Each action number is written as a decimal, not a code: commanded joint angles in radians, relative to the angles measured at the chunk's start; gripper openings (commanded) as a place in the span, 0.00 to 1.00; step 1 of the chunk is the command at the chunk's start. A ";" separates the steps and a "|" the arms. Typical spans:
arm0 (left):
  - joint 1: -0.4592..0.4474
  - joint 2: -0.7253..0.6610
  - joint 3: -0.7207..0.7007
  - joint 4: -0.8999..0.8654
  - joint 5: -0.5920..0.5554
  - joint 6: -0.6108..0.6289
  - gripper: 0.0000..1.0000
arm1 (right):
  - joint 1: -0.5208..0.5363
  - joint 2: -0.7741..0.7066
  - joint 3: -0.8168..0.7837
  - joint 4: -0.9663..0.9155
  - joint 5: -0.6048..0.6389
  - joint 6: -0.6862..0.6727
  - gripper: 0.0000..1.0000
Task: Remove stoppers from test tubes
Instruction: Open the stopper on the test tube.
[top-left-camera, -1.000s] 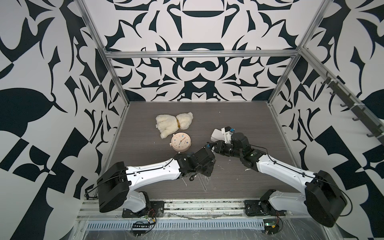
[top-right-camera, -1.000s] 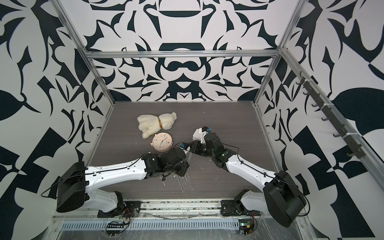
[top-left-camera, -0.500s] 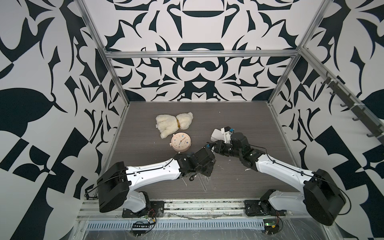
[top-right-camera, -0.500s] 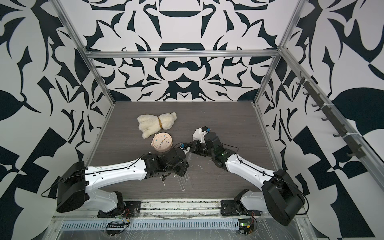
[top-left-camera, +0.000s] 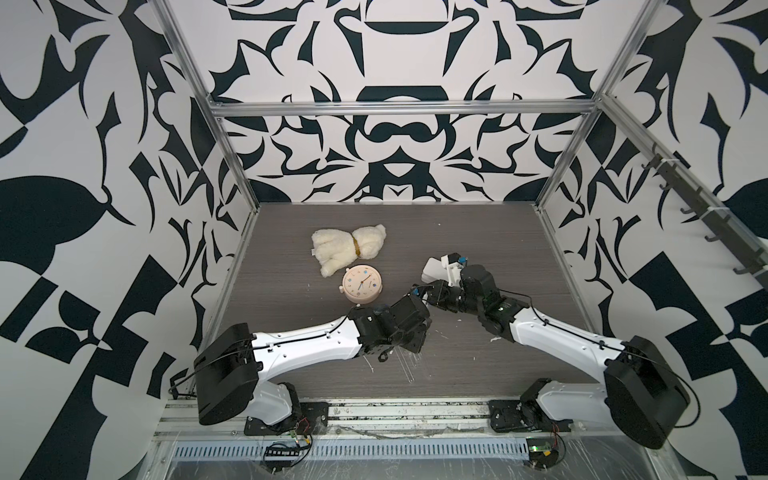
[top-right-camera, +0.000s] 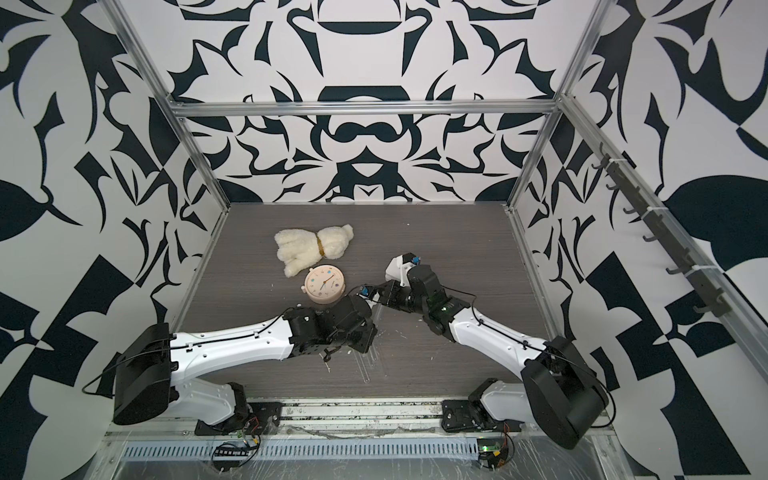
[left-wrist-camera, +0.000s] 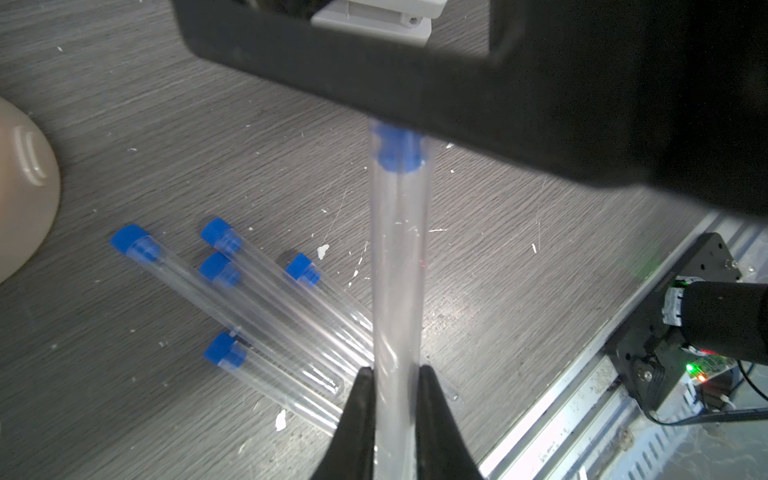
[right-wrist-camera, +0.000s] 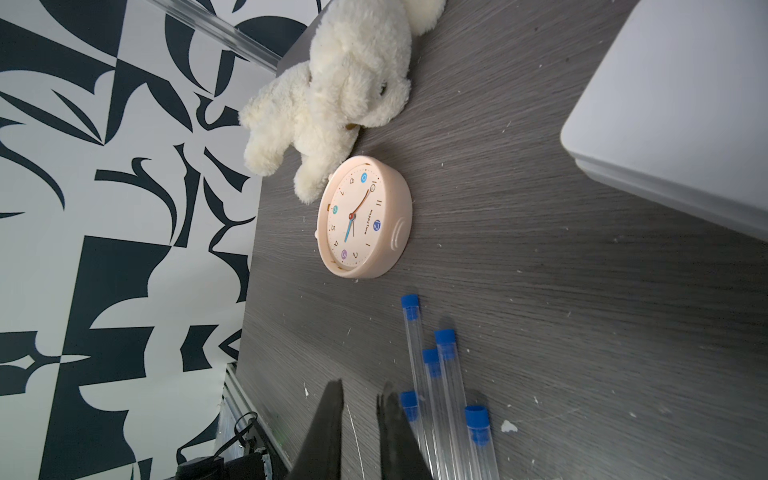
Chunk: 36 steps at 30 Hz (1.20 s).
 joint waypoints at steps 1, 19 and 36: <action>-0.002 0.012 -0.008 -0.006 -0.001 0.012 0.12 | 0.009 0.002 0.014 0.043 -0.014 0.004 0.17; -0.002 0.011 -0.007 -0.008 -0.005 0.013 0.11 | 0.011 0.005 0.014 0.046 -0.009 0.000 0.12; -0.002 -0.002 -0.008 -0.016 -0.003 0.006 0.11 | 0.015 -0.018 0.050 -0.080 0.117 -0.122 0.00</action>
